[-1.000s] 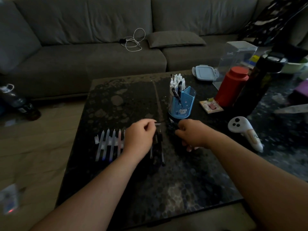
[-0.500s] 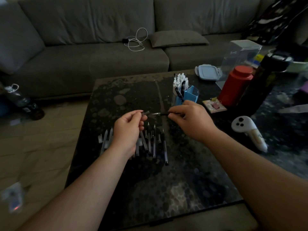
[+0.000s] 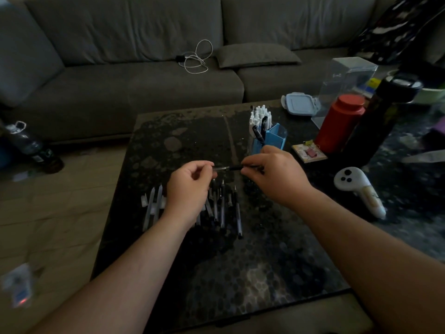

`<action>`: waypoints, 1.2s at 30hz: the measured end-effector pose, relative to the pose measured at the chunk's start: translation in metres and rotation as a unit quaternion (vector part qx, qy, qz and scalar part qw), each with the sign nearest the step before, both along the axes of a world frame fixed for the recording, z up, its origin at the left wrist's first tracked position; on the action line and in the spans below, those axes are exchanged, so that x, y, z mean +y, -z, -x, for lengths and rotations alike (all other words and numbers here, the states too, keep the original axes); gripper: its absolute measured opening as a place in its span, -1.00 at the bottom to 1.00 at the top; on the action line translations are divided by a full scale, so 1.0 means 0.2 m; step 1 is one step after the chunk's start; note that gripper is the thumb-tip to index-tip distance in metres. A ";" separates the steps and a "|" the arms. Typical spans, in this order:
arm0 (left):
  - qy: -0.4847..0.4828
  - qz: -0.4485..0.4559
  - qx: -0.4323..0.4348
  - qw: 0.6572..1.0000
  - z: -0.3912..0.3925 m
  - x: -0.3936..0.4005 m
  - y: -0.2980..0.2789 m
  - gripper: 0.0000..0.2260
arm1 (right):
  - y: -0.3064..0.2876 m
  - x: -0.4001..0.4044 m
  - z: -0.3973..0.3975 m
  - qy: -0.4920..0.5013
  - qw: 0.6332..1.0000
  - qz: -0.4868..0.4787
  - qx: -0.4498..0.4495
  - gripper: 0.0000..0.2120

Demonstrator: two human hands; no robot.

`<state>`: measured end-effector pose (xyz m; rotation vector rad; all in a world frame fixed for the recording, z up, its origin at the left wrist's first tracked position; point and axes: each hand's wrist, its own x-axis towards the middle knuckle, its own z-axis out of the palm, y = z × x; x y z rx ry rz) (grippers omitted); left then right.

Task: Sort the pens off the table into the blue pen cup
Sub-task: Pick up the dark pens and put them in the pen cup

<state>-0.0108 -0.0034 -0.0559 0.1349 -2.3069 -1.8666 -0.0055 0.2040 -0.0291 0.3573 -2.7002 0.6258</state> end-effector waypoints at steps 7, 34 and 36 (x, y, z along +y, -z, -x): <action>0.013 -0.121 -0.028 0.992 -0.01 0.04 -0.03 -0.81 | -0.02 -0.04 -0.02 -0.015 1.000 0.021 0.002 -0.83; 0.054 0.019 0.065 0.996 -0.04 0.03 -0.05 -0.84 | -0.09 -0.11 -0.06 -0.070 0.983 0.095 -0.144 -0.83; 0.055 -0.001 0.059 0.997 -0.05 0.06 -0.04 -0.78 | -0.11 -0.13 -0.06 -0.078 0.986 0.088 -0.121 -0.83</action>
